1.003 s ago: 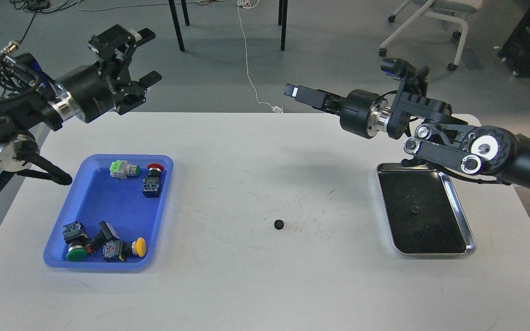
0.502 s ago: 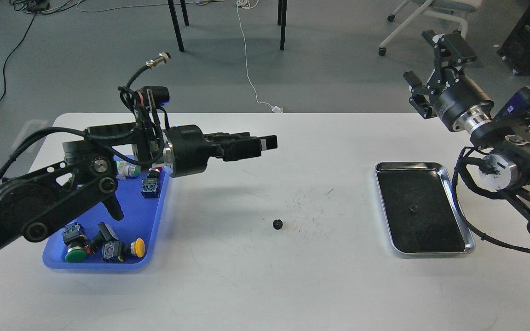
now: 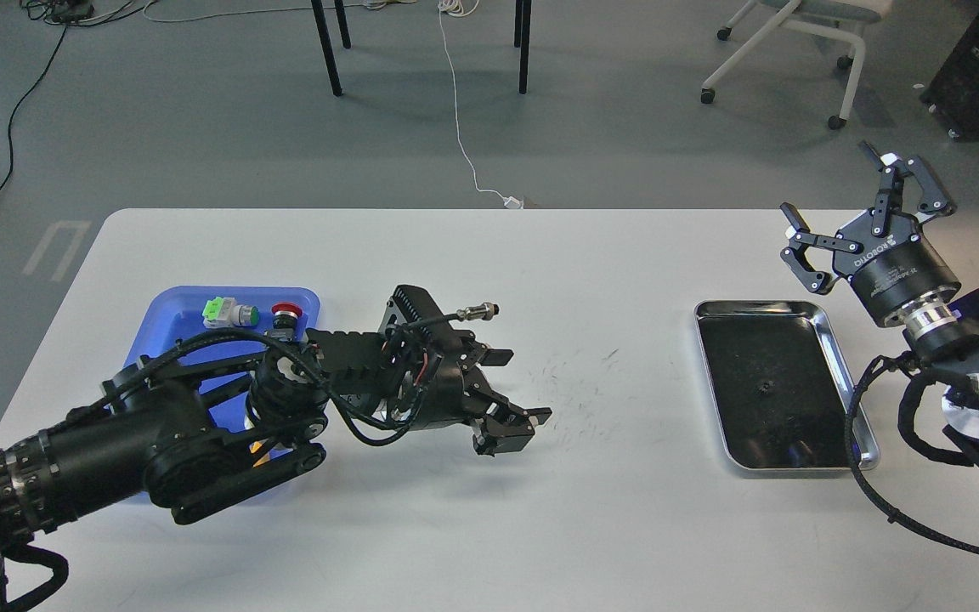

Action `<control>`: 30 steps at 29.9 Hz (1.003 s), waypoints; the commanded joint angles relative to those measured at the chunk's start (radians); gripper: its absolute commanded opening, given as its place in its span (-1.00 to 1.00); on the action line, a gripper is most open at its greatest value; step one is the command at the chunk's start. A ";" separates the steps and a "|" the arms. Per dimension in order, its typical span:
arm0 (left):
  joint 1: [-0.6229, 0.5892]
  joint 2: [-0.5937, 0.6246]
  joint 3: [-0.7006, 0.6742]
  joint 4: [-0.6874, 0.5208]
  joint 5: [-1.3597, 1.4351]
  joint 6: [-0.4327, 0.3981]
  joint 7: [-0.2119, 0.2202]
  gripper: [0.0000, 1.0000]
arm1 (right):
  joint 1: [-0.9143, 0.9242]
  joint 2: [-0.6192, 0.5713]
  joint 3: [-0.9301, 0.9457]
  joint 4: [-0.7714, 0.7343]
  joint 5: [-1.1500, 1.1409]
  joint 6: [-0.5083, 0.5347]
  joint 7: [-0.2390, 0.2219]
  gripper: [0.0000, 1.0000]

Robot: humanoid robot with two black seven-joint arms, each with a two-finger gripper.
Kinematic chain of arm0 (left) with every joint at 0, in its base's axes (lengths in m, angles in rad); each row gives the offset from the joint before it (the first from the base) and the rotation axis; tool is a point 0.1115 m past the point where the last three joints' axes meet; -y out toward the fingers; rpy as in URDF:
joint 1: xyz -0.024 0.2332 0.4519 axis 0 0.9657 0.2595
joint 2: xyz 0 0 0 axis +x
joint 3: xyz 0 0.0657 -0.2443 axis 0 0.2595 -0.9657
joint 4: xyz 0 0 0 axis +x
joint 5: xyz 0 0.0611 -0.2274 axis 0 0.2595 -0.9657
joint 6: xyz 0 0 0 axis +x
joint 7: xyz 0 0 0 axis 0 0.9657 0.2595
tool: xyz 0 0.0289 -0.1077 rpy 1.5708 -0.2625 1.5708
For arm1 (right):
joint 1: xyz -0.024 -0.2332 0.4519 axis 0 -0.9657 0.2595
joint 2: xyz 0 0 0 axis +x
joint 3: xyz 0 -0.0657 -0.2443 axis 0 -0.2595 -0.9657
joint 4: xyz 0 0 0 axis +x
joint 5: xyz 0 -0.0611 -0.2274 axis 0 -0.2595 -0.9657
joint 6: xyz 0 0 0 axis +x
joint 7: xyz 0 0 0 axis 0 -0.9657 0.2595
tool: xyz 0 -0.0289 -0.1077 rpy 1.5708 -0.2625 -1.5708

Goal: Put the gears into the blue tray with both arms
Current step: 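Grasp the black part on the table with the left gripper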

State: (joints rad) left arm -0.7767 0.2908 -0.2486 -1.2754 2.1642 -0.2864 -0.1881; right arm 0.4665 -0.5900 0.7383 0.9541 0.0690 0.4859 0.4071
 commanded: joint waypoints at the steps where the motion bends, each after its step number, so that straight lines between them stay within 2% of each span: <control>1: 0.001 -0.035 0.014 0.060 0.017 0.001 0.003 0.66 | -0.032 0.004 0.004 0.003 0.000 0.003 0.002 0.96; 3: 0.002 -0.038 0.025 0.071 0.017 0.000 0.003 0.50 | -0.040 0.007 0.004 0.005 0.000 0.003 0.003 0.96; 11: 0.008 -0.041 0.040 0.085 0.017 0.000 0.015 0.09 | -0.046 0.007 0.004 0.002 0.000 0.003 0.012 0.96; 24: 0.017 -0.077 0.043 0.123 0.017 0.001 0.022 0.06 | -0.043 0.009 0.003 0.002 -0.001 0.003 0.010 0.96; 30: 0.017 -0.108 0.049 0.159 0.017 0.006 0.022 -0.12 | -0.043 0.009 0.019 0.003 -0.001 0.003 0.010 0.96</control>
State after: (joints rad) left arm -0.7593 0.2016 -0.2007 -1.1407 2.1817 -0.2842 -0.1655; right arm 0.4231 -0.5813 0.7444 0.9556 0.0675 0.4888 0.4177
